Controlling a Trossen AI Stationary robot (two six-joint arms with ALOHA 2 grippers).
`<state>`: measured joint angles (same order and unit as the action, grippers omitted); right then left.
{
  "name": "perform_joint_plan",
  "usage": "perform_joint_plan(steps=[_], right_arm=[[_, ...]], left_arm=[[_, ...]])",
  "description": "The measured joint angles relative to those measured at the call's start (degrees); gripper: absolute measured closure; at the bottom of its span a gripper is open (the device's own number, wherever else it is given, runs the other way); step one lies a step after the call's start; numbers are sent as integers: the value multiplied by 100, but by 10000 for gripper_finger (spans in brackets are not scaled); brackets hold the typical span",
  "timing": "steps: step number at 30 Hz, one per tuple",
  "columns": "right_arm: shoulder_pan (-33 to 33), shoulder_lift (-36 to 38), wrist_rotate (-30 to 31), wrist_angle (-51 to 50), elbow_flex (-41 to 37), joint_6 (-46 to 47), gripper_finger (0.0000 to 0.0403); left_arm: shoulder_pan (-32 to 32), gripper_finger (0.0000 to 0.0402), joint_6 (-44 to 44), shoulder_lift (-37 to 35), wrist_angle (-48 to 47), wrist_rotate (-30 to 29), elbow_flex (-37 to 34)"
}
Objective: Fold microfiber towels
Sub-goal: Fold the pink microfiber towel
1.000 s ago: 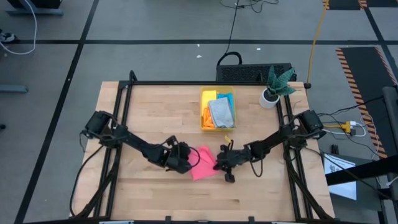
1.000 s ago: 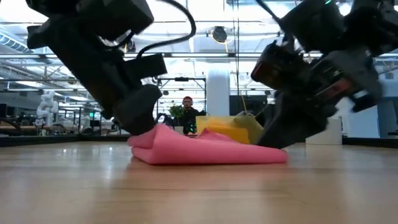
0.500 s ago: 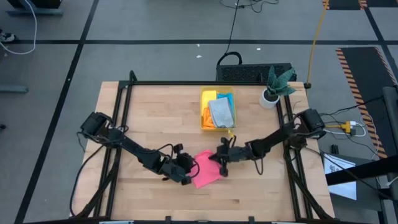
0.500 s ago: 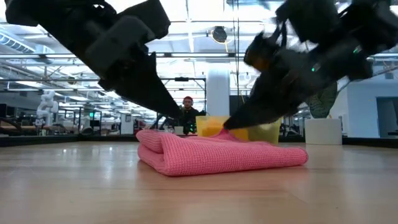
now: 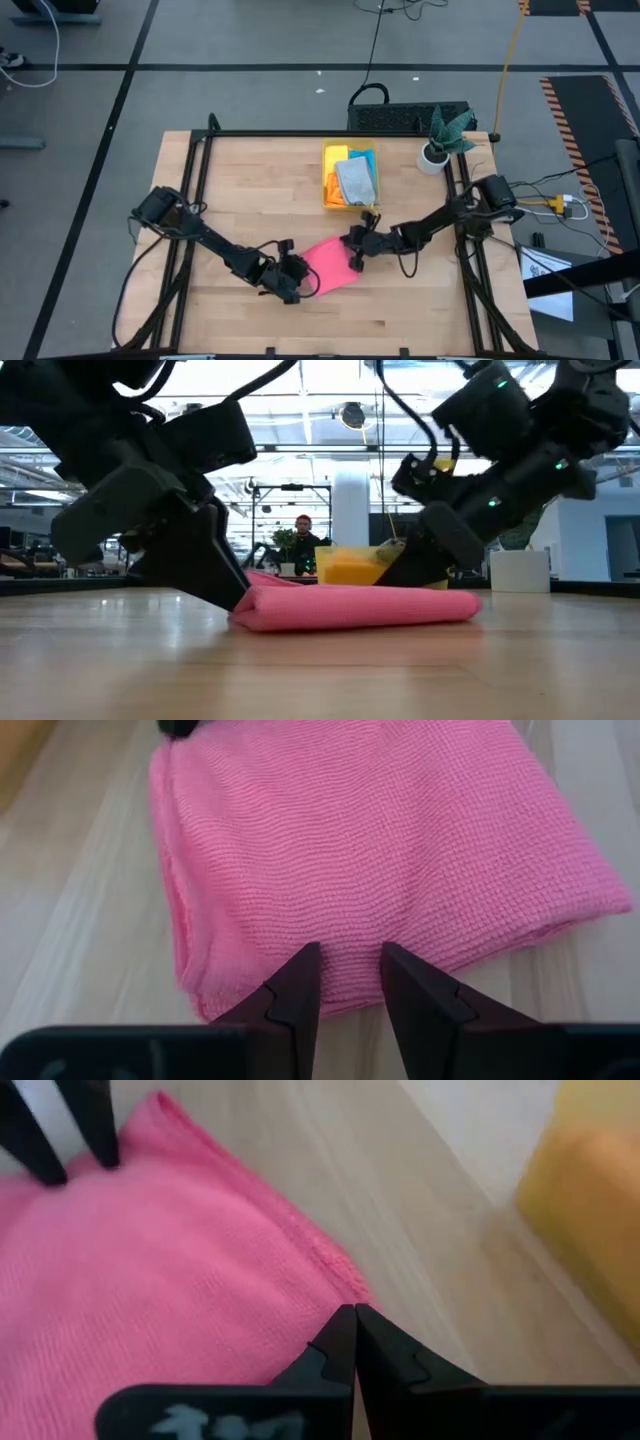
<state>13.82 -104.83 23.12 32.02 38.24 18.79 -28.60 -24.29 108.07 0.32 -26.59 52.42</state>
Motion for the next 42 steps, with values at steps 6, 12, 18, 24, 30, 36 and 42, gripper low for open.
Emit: perform_joint_plan(steps=[6,12,18,24,30,36,42], right_arm=[[404,408,655,-250,-4,-194,403],[779,611,156,207,-4,-411,403],[883,159,-836,1007,2,-698,403],[825,-195,-1172,726,-1,-675,403],[1183,-172,-1335,553,2,-439,403],[1590,245,-453,345,-2,-617,403],[1771,543,-387,961,-1,-781,403]], left_arm=[[-153,289,130,-186,-39,75,12],[-211,289,337,-271,608,-155,53],[92,289,-45,-273,159,-136,59],[356,289,-150,-154,-206,-221,57],[631,289,384,122,465,-240,57],[537,289,458,-195,413,-369,57],[119,289,750,-363,876,-336,57]])
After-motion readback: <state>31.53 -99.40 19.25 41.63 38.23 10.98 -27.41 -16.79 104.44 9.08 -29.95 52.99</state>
